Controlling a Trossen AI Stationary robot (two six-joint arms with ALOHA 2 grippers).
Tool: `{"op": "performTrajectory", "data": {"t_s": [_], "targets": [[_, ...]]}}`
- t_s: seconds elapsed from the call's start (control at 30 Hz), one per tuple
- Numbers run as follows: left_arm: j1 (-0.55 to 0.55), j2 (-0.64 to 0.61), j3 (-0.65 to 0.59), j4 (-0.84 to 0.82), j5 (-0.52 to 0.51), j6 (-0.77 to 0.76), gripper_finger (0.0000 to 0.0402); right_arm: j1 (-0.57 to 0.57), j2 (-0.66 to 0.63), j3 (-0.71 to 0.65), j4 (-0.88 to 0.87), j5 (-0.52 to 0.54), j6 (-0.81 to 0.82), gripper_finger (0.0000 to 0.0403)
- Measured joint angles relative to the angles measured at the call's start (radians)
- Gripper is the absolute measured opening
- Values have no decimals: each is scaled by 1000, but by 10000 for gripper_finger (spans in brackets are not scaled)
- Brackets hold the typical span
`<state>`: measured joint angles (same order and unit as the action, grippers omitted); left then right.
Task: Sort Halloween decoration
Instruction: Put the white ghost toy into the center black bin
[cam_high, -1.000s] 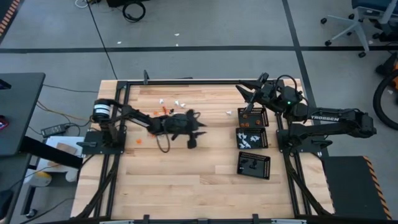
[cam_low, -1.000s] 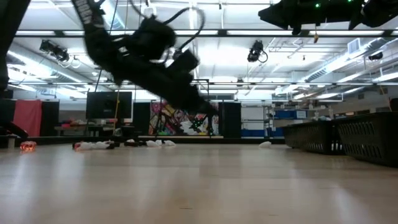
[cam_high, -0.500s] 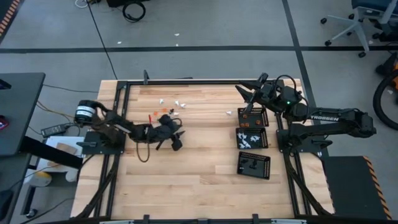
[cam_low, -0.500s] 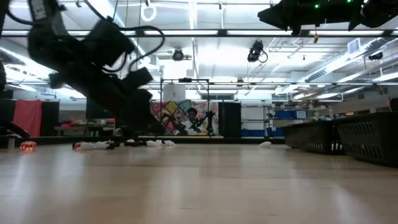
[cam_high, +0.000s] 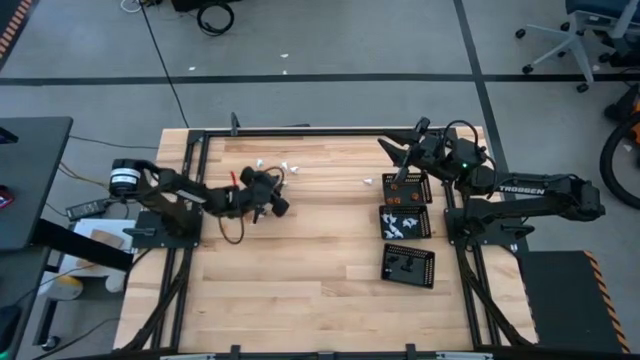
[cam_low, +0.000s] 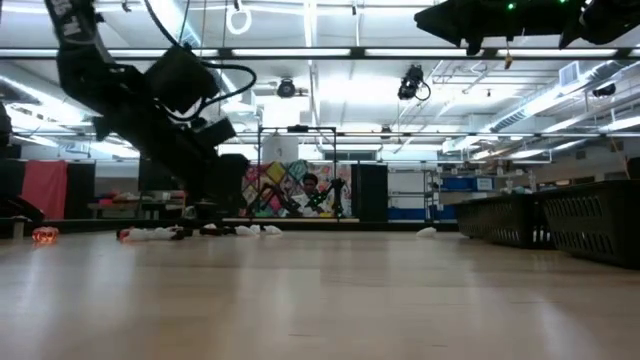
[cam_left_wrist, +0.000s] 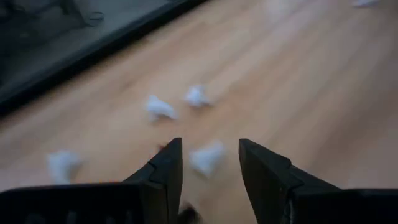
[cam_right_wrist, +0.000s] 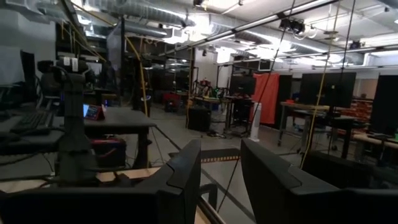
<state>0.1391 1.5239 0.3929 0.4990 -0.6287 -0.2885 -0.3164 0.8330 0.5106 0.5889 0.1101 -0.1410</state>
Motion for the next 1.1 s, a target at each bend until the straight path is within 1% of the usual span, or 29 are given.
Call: {"op": "performTrajectory", "data": {"t_s": [0.07, 0.17, 0.2, 0.33, 0.47, 0.57, 0.8, 0.97, 1.1], "targets": [[41, 18, 26, 0, 45, 70, 141, 0, 0, 0, -1, 0, 7, 119], [106, 55, 77, -28, 164, 135, 141, 0, 0, 0, -4, 0, 7, 119], [126, 72, 93, -43, 189, 149, 141, 0, 0, 0, -5, 0, 7, 119], [204, 142, 152, -89, 242, 210, 141, 0, 0, 0, -7, 0, 7, 119], [256, 188, 177, -127, 341, 171, 141, 0, 0, 0, -14, 0, 7, 119], [255, 190, 177, -181, 406, 126, 141, 0, 0, 0, -18, 0, 7, 119], [176, 188, 178, -215, 395, 48, 141, 0, 0, 0, -18, 0, 7, 119], [101, 144, 171, -236, 444, 15, 142, 0, 0, 0, -17, 0, 7, 119], [74, 103, 164, -238, 353, 47, 141, 0, 0, 0, -17, 0, 7, 119]]}}
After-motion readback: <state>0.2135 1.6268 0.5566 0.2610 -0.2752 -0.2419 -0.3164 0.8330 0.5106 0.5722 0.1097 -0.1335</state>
